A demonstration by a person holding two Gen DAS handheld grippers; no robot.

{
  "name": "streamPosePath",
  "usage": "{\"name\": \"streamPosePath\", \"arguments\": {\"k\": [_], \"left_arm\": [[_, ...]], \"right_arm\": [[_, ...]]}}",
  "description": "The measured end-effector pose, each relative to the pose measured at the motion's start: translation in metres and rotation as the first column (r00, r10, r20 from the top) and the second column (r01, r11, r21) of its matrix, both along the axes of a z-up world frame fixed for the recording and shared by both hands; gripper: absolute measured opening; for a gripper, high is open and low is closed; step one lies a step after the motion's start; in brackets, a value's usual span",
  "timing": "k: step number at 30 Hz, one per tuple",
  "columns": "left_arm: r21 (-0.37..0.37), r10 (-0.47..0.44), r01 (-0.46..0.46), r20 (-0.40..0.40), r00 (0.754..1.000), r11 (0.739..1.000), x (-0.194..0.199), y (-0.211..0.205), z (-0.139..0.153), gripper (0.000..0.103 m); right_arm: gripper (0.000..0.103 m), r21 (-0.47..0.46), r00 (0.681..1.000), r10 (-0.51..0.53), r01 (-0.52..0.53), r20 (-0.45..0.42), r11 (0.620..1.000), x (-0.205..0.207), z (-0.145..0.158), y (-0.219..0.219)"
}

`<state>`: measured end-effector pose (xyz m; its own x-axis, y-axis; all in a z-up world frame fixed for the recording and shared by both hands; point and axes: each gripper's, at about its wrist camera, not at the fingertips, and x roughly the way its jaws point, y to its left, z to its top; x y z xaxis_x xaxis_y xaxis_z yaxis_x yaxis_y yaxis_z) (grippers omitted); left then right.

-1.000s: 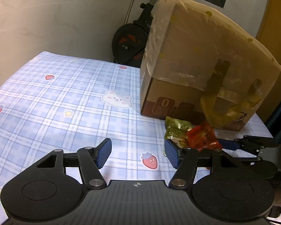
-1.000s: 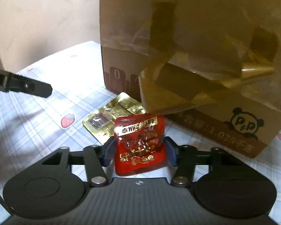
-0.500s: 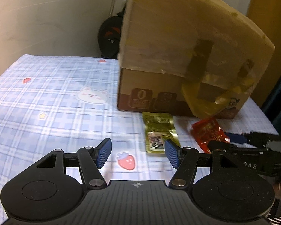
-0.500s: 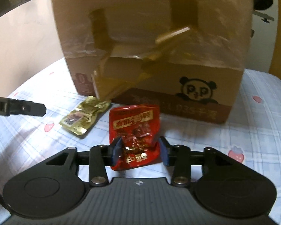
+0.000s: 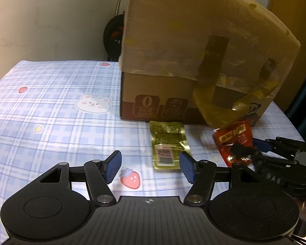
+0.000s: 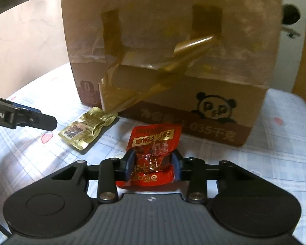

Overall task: Organize snacks
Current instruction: 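Close the left tool on the gold pack while the right tool grasps the red pack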

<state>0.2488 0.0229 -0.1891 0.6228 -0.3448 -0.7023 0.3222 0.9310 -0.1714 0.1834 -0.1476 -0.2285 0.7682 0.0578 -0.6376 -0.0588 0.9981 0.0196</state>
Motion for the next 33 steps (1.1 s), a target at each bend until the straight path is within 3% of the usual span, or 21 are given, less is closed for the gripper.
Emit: {"name": "streamPosePath", "arguments": {"k": [1, 2, 7, 19, 23, 25, 33], "left_arm": [[0.001, -0.006, 0.006, 0.001, 1.000, 1.000, 0.001, -0.002, 0.000, 0.066], [0.006, -0.014, 0.014, 0.001, 1.000, 1.000, 0.002, -0.005, -0.001, 0.066], [0.035, -0.043, 0.042, 0.015, 0.999, 0.998, 0.013, -0.024, -0.005, 0.066], [0.097, -0.044, 0.044, 0.002, 0.999, 0.994, 0.037, -0.057, -0.024, 0.066], [0.140, -0.045, 0.040, 0.031, 0.999, 0.989, 0.037, -0.067, -0.028, 0.066], [0.155, -0.032, 0.024, 0.050, 0.998, 0.988, 0.034, -0.069, -0.029, 0.058], [0.119, -0.003, -0.006, 0.067, 0.998, 0.993, 0.006, -0.055, -0.024, 0.053]], "right_arm": [[0.028, 0.000, 1.000, -0.015, 0.015, 0.023, 1.000, -0.004, 0.002, -0.001], [0.027, 0.007, 0.999, -0.031, 0.031, 0.039, 1.000, -0.007, 0.004, -0.003], [0.027, 0.062, 0.995, -0.085, 0.082, 0.044, 0.995, -0.010, 0.005, -0.017], [0.027, 0.088, 0.998, -0.052, 0.049, 0.033, 0.995, -0.005, 0.000, -0.017], [0.028, 0.085, 0.998, -0.049, 0.046, 0.028, 0.995, -0.005, 0.000, -0.017], [0.028, 0.081, 0.998, -0.048, 0.046, 0.027, 0.996, -0.004, 0.000, -0.015], [0.028, 0.104, 0.998, -0.051, 0.048, 0.025, 0.993, -0.005, -0.001, -0.018]]}}
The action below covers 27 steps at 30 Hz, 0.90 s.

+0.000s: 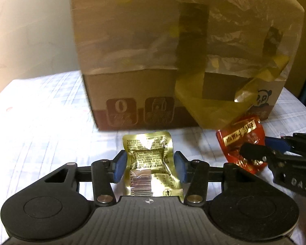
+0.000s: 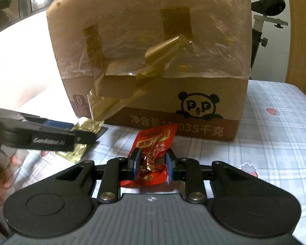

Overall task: Organize snacks
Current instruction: 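Close the left tool on the gold pack while the right tool grasps the red pack, then carry the gold pack with the left tool while the right tool carries the red pack into the box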

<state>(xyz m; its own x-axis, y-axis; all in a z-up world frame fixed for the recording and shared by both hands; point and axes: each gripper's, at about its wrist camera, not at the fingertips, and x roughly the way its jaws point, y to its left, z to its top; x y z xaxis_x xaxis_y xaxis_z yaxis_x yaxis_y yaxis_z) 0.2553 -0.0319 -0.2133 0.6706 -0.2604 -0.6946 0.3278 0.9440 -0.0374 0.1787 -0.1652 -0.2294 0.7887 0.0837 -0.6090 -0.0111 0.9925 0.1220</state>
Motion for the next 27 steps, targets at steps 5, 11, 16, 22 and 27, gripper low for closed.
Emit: {"name": "streamPosePath", "arguments": {"k": [5, 11, 16, 22, 27], "left_arm": [[-0.035, 0.033, -0.034, -0.015, 0.999, 0.999, -0.019, 0.016, 0.003, 0.053], [-0.075, 0.036, -0.036, 0.006, 0.999, 0.997, -0.032, 0.032, 0.013, 0.053], [-0.095, 0.035, -0.034, 0.015, 0.999, 0.995, -0.044, 0.040, 0.024, 0.053], [-0.128, 0.030, -0.023, 0.055, 0.998, 0.991, -0.054, 0.046, 0.039, 0.053], [-0.160, 0.037, -0.028, 0.059, 0.998, 0.987, -0.059, 0.050, 0.041, 0.053]], "right_arm": [[0.028, 0.021, 1.000, -0.003, 0.003, 0.000, 1.000, -0.001, 0.000, -0.002], [0.028, 0.053, 1.000, -0.005, 0.005, -0.006, 0.999, -0.001, 0.000, -0.006], [0.027, 0.086, 1.000, 0.010, -0.009, -0.006, 0.996, -0.002, 0.001, -0.009], [0.015, 0.123, 0.997, 0.065, -0.069, 0.032, 0.990, -0.016, 0.011, -0.010], [0.012, 0.172, 0.998, 0.057, -0.061, 0.030, 0.983, -0.038, 0.021, -0.016]]}}
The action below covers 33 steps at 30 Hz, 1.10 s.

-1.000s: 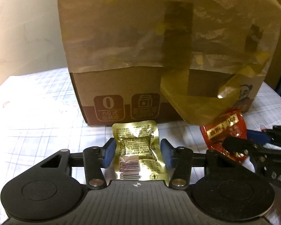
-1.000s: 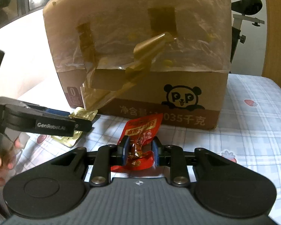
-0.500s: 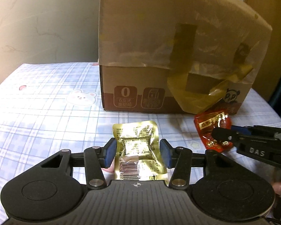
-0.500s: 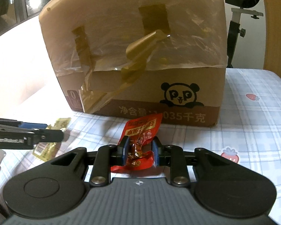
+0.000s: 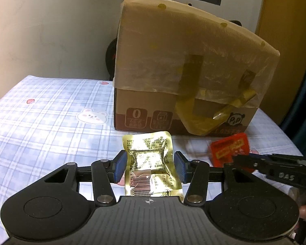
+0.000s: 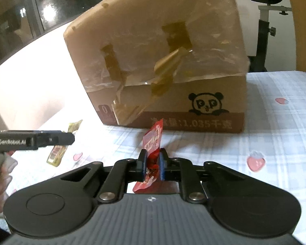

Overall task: Organize snacks
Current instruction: 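Carry the gold pack with the left tool while the right tool carries the red pack into the box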

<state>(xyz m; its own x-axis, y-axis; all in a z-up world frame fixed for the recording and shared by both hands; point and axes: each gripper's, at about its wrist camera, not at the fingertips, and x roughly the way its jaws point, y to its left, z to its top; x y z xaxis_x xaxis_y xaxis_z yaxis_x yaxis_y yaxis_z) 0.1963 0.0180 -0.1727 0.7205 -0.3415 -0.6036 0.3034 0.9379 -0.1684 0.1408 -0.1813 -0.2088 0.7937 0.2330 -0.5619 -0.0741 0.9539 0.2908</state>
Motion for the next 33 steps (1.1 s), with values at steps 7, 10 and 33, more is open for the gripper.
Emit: {"name": "streamPosePath", "arguments": {"k": [7, 10, 33], "left_arm": [[-0.014, -0.013, 0.014, 0.083, 0.996, 1.000, -0.001, 0.004, 0.023, 0.053], [-0.019, -0.020, 0.023, 0.151, 0.988, 1.000, 0.001, 0.007, 0.045, 0.053], [0.065, -0.119, 0.106, 0.253, 0.960, 0.992, 0.137, -0.058, 0.143, 0.055]], "right_arm": [[0.011, 0.056, 0.997, -0.067, 0.064, 0.044, 0.996, -0.027, 0.028, -0.016], [0.011, 0.064, 0.992, -0.073, 0.067, 0.106, 0.996, -0.032, 0.054, -0.022], [0.011, 0.065, 0.972, -0.141, 0.131, 0.187, 0.989, 0.108, 0.172, -0.033]]}}
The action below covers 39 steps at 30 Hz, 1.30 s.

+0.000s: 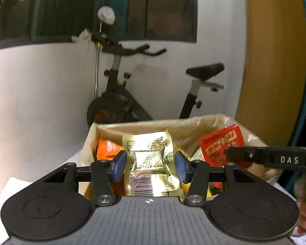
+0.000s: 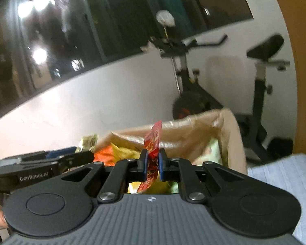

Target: Organize snacks

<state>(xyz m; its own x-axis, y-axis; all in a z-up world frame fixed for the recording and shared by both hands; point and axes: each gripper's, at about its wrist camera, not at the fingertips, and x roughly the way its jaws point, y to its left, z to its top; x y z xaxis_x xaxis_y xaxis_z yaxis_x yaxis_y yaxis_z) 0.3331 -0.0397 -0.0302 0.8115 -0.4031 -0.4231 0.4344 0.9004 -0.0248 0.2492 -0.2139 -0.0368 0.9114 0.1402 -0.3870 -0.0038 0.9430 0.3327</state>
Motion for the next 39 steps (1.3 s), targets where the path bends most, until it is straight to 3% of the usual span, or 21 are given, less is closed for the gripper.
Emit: {"name": "streamPosePath", "arguments": {"k": [4, 7, 9, 11, 13, 17, 22, 25, 30, 35, 39], "left_arm": [[0.000, 0.011, -0.011, -0.051, 0.999, 1.000, 0.009, 0.006, -0.009, 0.059], [0.010, 0.043, -0.042, -0.069, 0.997, 0.999, 0.015, 0.011, -0.011, 0.077], [0.000, 0.054, -0.054, -0.057, 0.997, 0.999, 0.013, 0.017, -0.009, 0.081], [-0.005, 0.061, -0.061, -0.056, 0.997, 0.998, 0.014, 0.021, -0.002, 0.081], [-0.002, 0.087, -0.088, -0.057, 0.995, 0.996, 0.009, 0.025, 0.005, 0.082], [-0.019, 0.078, -0.078, -0.027, 0.997, 0.997, -0.008, 0.034, 0.022, 0.085], [-0.030, 0.080, -0.079, 0.021, 0.997, 0.996, -0.035, 0.042, 0.039, 0.092], [-0.025, 0.109, -0.108, 0.045, 0.993, 0.994, -0.052, 0.049, 0.045, 0.092], [-0.058, 0.152, -0.148, 0.073, 0.986, 0.987, -0.080, 0.066, 0.058, 0.092], [-0.071, 0.198, -0.194, 0.067, 0.978, 0.978, -0.097, 0.076, 0.074, 0.092], [-0.031, 0.210, -0.208, 0.123, 0.970, 0.978, -0.117, 0.075, 0.081, 0.092]], "right_arm": [[0.012, -0.008, 0.997, -0.019, 0.019, -0.078, 1.000, 0.011, -0.012, 0.003], [0.015, -0.068, 0.991, -0.041, 0.033, -0.128, 0.997, 0.015, -0.016, 0.007], [0.028, -0.123, 0.988, -0.051, 0.033, -0.148, 0.992, 0.017, -0.014, 0.010], [0.052, -0.155, 0.989, -0.052, 0.030, -0.139, 0.987, 0.014, -0.011, 0.013], [0.063, -0.187, 0.991, -0.065, 0.042, -0.121, 0.981, 0.009, -0.005, 0.016], [0.084, -0.193, 0.994, -0.068, 0.050, -0.089, 0.980, -0.005, 0.007, 0.016], [0.101, -0.174, 0.995, -0.081, 0.070, -0.054, 0.982, -0.023, 0.026, 0.018], [0.103, -0.157, 0.996, -0.083, 0.077, -0.031, 0.985, -0.035, 0.038, 0.019], [0.103, -0.177, 0.984, -0.172, 0.162, -0.042, 0.971, -0.055, 0.055, 0.028], [0.103, -0.157, 0.990, -0.140, 0.136, -0.011, 0.978, -0.080, 0.075, 0.038], [0.103, -0.203, 0.990, -0.139, 0.132, -0.020, 0.970, -0.096, 0.086, 0.053]]}}
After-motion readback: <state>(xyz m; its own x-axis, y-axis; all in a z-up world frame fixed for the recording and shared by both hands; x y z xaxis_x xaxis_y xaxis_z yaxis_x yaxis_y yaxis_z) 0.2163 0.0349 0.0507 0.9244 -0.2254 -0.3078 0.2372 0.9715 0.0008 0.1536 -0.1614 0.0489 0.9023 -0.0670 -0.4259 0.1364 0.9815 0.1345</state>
